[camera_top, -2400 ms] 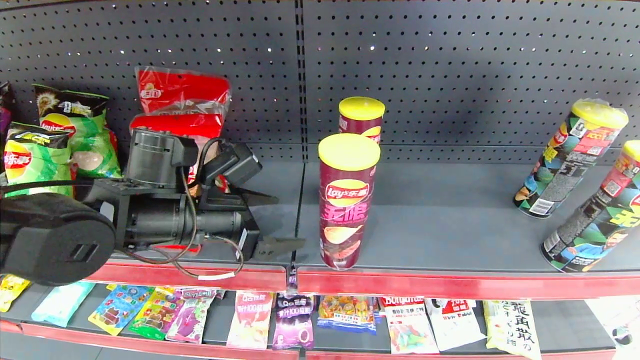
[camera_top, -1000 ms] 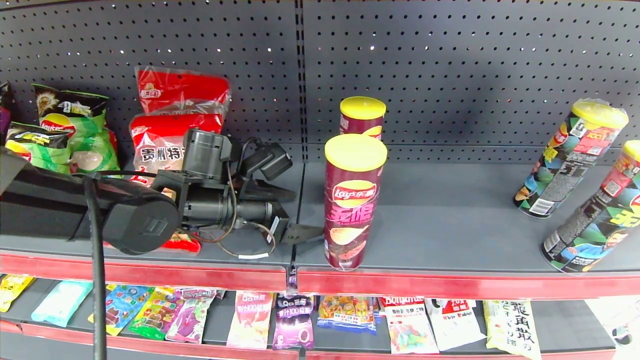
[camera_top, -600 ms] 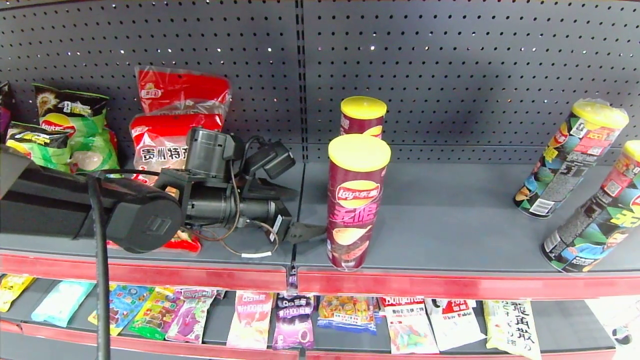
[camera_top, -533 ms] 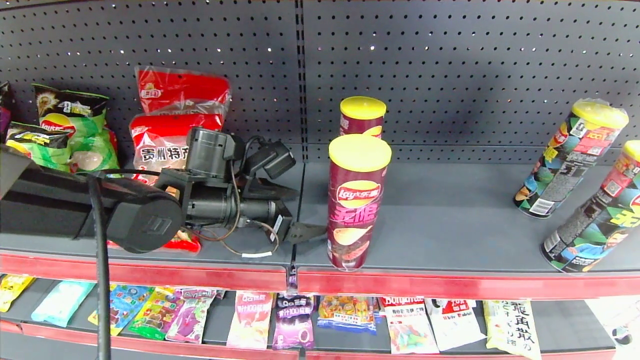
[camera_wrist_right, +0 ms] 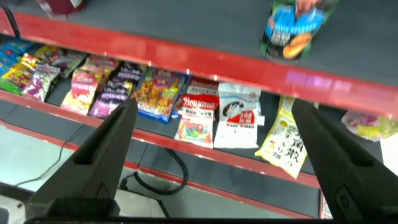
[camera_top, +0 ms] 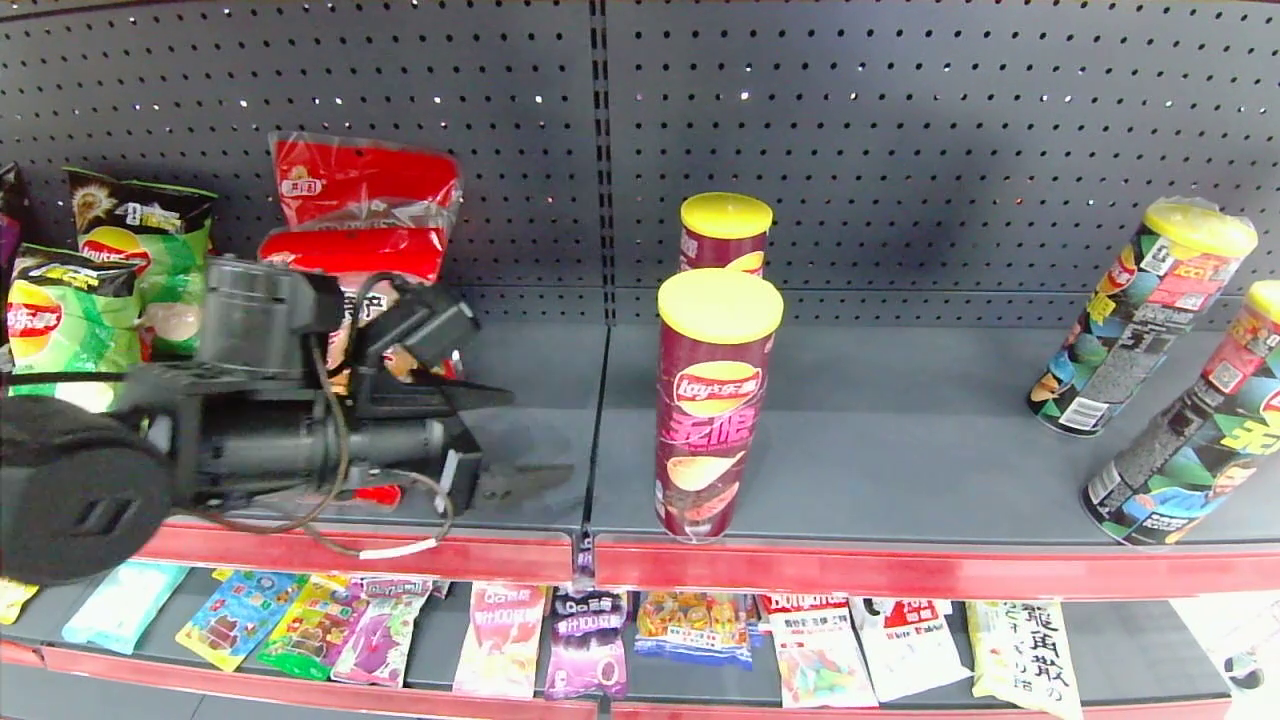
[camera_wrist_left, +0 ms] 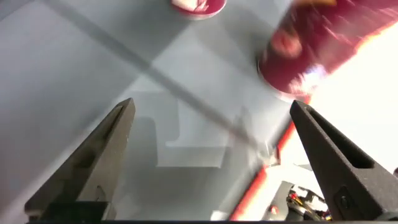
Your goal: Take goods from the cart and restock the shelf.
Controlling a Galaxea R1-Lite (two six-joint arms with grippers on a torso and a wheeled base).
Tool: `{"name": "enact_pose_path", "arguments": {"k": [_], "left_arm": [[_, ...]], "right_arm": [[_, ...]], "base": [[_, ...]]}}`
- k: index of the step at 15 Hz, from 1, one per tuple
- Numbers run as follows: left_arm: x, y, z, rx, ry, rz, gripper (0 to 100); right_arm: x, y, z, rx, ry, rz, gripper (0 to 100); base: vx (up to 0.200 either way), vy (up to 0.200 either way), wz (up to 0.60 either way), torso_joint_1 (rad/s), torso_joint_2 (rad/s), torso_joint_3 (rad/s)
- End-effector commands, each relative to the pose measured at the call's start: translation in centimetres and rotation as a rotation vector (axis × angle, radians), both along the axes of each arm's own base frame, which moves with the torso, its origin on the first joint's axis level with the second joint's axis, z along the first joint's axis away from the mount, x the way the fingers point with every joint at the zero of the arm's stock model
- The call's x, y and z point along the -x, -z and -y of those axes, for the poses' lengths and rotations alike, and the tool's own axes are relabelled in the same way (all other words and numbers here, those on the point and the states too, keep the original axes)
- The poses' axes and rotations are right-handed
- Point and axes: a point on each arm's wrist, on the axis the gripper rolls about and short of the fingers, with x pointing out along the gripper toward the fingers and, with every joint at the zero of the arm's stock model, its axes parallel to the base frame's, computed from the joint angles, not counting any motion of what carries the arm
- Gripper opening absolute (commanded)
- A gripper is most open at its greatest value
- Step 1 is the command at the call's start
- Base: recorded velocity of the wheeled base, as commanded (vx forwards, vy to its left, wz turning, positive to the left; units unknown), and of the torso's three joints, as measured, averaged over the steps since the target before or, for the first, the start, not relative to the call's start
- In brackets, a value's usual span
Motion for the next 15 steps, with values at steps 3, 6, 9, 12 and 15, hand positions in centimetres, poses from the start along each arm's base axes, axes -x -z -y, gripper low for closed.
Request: {"name": "enact_pose_path", "arguments": {"k": [3,6,9,12,15], "left_arm": [[17.2,-1.4,-9.0,0.161,-0.389,0.099,100],[27.2,1.9,-11.0,0.167,-0.654,0.057,100],[30.6,4.0,-11.7,0.143,-0.760,0.028,100],[30.7,5.5,-11.8,0.183,-0.927,0.066,100],[28.7,7.8,-11.6,0.231,-0.903,0.137,100]], "right_arm": [[2.3,2.6,0.5,0.010,0.098,-0.017,100],[2.4,2.3,-0.6,0.024,0.330,-0.064,100],[2.2,2.3,-1.5,0.026,0.492,-0.093,100],[1.7,3.9,-2.0,0.008,0.352,-0.056,100],[0.4,4.7,-2.0,0.033,0.153,0.016,100]], "base": [[0.000,0.000,0.00,0.000,0.00,0.000],[0.000,0.000,0.00,0.000,0.00,0.000],[0.000,0.000,0.00,0.000,0.00,0.000],[0.000,0.000,0.00,0.000,0.00,0.000],[0.000,0.000,0.00,0.000,0.00,0.000]]}}
